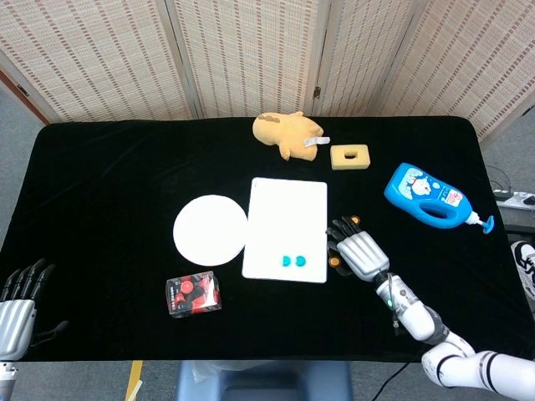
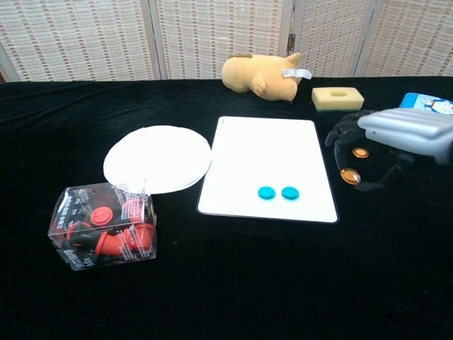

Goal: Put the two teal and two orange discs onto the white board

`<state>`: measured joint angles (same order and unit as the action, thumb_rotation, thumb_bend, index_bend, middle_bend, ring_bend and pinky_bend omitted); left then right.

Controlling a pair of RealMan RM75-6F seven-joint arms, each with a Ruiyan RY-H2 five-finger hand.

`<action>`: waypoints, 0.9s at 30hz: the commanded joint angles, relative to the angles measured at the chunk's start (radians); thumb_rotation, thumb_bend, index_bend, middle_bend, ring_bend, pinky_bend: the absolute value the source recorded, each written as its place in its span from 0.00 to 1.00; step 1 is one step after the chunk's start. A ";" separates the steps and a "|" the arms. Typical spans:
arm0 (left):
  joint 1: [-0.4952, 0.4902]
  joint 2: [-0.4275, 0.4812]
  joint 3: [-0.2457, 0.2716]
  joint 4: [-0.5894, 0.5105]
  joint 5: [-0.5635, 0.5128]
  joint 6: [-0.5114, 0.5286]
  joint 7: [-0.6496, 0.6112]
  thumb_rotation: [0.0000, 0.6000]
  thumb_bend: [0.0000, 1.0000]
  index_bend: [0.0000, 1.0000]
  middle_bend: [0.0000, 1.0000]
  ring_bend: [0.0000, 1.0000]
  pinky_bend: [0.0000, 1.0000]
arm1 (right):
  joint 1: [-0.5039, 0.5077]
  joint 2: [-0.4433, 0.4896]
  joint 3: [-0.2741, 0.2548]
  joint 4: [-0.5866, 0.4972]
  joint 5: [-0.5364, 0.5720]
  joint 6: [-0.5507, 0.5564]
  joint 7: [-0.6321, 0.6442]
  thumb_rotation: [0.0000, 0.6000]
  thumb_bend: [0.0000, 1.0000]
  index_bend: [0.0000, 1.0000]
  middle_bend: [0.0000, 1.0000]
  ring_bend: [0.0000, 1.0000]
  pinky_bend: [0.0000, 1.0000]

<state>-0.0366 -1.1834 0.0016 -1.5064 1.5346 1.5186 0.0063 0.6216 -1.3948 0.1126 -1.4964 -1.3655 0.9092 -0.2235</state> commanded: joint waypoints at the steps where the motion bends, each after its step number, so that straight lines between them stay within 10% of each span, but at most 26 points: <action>1: 0.002 0.001 0.002 -0.002 0.002 0.004 0.004 1.00 0.13 0.00 0.00 0.00 0.00 | 0.074 -0.023 0.062 -0.003 0.067 -0.071 -0.039 1.00 0.24 0.51 0.16 0.05 0.00; 27: 0.018 0.003 0.003 0.010 -0.022 -0.004 -0.007 1.00 0.13 0.00 0.00 0.00 0.00 | 0.380 -0.316 0.131 0.340 0.460 -0.212 -0.299 1.00 0.24 0.48 0.16 0.04 0.00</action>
<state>-0.0184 -1.1806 0.0047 -1.4963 1.5127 1.5153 -0.0002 0.9978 -1.7072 0.2426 -1.1607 -0.9109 0.6973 -0.5217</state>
